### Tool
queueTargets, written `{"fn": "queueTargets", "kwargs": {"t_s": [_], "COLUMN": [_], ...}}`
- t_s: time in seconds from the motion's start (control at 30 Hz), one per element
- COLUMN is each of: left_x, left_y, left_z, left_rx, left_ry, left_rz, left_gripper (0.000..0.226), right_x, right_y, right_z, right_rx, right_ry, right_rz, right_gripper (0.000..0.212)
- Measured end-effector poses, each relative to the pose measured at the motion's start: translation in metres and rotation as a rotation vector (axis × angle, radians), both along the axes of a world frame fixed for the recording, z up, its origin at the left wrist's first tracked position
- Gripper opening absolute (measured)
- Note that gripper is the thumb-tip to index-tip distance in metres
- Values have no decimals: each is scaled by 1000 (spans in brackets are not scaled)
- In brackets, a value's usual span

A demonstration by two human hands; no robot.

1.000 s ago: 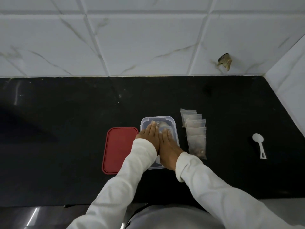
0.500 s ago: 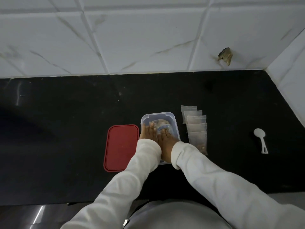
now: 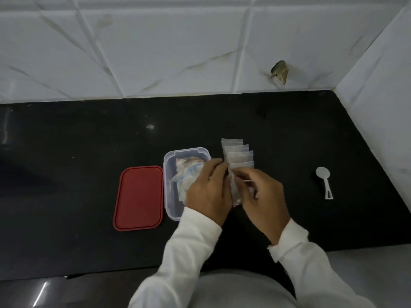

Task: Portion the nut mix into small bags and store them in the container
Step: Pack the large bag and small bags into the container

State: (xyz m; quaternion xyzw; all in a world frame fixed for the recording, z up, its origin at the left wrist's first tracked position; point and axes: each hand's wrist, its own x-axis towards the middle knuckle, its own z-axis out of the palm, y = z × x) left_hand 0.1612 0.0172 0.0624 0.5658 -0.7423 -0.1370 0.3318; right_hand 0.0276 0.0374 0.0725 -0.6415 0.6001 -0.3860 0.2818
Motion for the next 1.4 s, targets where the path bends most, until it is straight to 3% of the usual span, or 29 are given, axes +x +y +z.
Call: {"fn": "queueTargets", "kwargs": {"t_s": [0.07,0.2,0.37,0.63,0.8,0.97,1.4], "left_x": [-23,-56,-83,-97,-93,-90,-79], "left_y": [7,15,13,-2,-7,-11,-10], "left_z": [-11,-28,-46,-80,-87,-92,-100], "left_rx": [138,493,539,662,677,666,638], "left_ry": [153,371,274,425,463,487,462], "left_rz": [-10,84,122,355,478,515,429], "left_gripper": [27,44,67,76,52,27,9], "right_x": [-23,-61,-79,-83,-84,-85,-79], "right_y": [4,3,-12,-35,-41,-44,-42], "right_z": [-7,-37,-82,-109,-112,-112,-106], "right_rx": [81,218,382,481,512,562,609], "right_ry": [-24,5,-43,-62,-80,-116,-167], "right_rz": [-38,-81,-145,-113,-43,-32,-71], "right_gripper": [19,22,37,54,33,29,17]}}
